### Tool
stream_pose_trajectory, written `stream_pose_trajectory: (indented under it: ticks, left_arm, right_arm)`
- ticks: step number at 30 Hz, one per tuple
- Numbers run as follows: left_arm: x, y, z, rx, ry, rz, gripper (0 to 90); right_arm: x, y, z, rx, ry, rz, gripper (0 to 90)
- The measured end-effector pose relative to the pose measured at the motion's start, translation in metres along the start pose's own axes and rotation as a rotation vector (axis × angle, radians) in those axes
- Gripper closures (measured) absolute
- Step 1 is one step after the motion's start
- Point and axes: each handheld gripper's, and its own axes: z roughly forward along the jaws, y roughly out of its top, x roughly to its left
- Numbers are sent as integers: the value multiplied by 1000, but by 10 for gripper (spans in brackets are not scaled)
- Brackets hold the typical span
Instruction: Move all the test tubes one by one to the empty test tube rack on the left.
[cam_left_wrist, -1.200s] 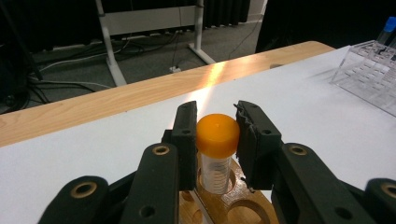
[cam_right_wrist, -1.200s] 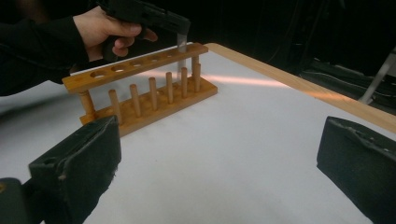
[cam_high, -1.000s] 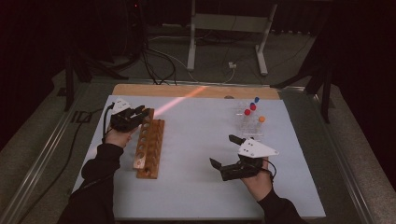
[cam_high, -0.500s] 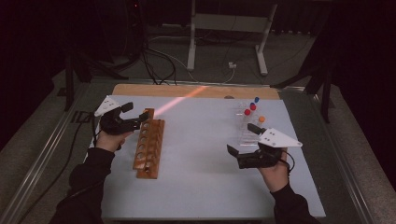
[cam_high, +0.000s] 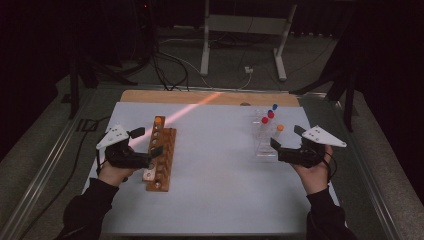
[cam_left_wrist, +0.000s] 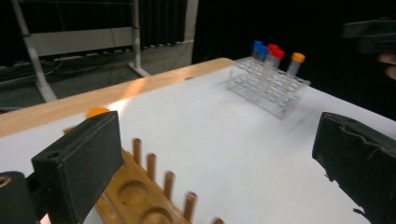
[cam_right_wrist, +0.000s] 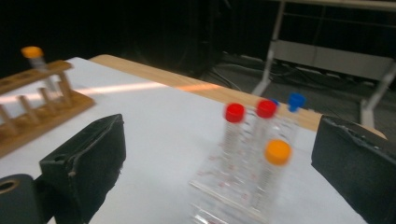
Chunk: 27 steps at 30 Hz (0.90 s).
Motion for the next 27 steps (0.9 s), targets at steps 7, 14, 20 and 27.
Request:
stream_pose_trajectory:
  ticks: [7,14,20,27]
  left_arm:
    - [-12,-8,-9,20,-36,11,25]
    - [-22,-11,-11,36,-61,21,26]
    - [-25,-10,-12,35,-70,31,26]
    - [-26,-10,-12,32,-74,34,26]
  right_arm:
    - [-18,-15,13,50,-41,36,27]
    - [-29,-27,26,95,-66,65,33]
    - [-33,-34,36,121,-75,100,65]
    - [-34,-38,45,144,-90,91,242]
